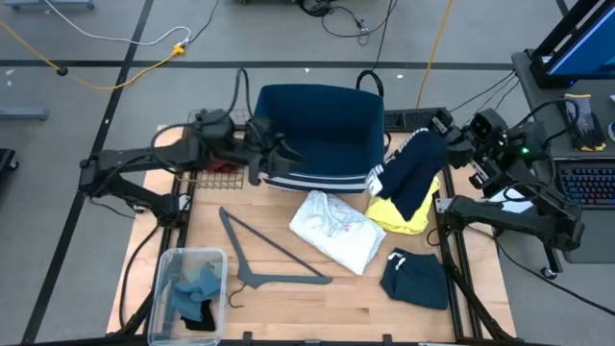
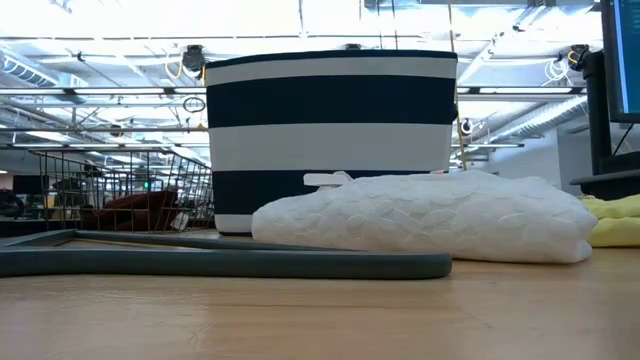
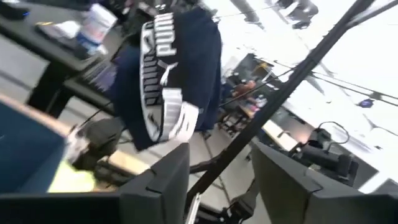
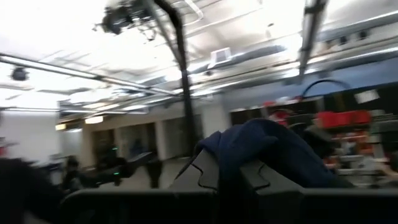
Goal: Pick & Place Cloths
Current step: Put the dark blue boxer into the brown wire basket
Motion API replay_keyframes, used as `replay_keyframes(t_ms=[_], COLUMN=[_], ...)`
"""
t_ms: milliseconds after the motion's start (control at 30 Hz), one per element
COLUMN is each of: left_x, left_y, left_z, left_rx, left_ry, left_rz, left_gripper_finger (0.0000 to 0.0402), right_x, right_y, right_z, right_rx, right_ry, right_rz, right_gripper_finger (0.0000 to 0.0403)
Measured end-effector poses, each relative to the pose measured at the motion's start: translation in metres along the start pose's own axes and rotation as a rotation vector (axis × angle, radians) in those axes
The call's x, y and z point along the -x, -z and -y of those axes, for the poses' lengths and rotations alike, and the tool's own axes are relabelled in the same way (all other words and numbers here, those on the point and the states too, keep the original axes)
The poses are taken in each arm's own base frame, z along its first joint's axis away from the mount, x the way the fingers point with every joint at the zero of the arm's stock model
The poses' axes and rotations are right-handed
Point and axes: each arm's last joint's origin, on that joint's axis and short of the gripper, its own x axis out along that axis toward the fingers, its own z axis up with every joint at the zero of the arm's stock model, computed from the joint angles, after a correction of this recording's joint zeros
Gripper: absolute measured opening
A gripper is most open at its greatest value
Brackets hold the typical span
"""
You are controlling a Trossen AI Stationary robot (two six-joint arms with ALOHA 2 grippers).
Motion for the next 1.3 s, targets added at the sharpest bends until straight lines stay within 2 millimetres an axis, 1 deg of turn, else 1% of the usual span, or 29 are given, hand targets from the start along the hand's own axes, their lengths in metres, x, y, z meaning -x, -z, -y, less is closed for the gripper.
replay_keyframes(t_ms=[100,233,367,533,700,1033,1133,1300], left_x=[-0.013,-0.025,-0.032,-0.037,-0.043,-0.047,-0.048,-0.05], left_y=[0.004,0.009,0.013,0.018,0.024,0.031,0.034,0.038], left_z=[0.0,0.0,-0.001,0.0,0.002,0.008,0.011,0.018], left_rx=[-0.024,-0.071,-0.109,-0.121,-0.122,-0.165,-0.182,-0.201], left_ry=[0.057,0.111,0.091,0.078,0.069,0.035,0.038,0.063], left_rz=[0.033,0.073,0.106,0.124,0.131,0.151,0.146,0.141], left_gripper_finger=[0.0208,0.0243,0.0269,0.0291,0.0303,0.0306,0.0306,0.0306], right_x=[-0.009,-0.025,-0.042,-0.063,-0.083,-0.134,-0.142,-0.147], right_y=[0.005,0.017,0.032,0.05,0.067,0.078,0.083,0.095], right_z=[0.005,0.012,0.018,0.024,0.033,0.045,0.051,0.061], right_rx=[-0.038,-0.099,-0.154,-0.2,-0.261,-0.32,-0.342,-0.382], right_ry=[-0.064,-0.134,-0.205,-0.262,-0.276,-0.305,-0.291,-0.202], right_rz=[-0.016,-0.041,-0.066,-0.072,-0.104,-0.12,-0.134,-0.144], right_gripper_finger=[0.0,0.0,0.0,0.0,0.0,0.0,0.0,0.0])
